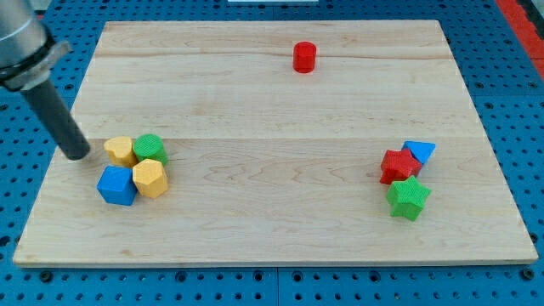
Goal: Move the yellow heart along with the green circle slightly right
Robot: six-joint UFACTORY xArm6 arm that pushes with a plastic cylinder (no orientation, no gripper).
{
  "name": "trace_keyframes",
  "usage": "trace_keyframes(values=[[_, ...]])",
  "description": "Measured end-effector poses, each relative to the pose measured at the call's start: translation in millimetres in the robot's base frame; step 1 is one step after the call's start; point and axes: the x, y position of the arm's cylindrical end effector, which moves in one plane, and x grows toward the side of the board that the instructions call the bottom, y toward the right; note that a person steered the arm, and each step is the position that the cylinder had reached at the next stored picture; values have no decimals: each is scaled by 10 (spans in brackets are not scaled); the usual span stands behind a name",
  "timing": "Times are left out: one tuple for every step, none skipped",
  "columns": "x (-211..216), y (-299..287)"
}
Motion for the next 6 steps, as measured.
trace_keyframes(values=[[0,331],[0,615],[2,911],[27,1151],[68,1345],[131,1544]])
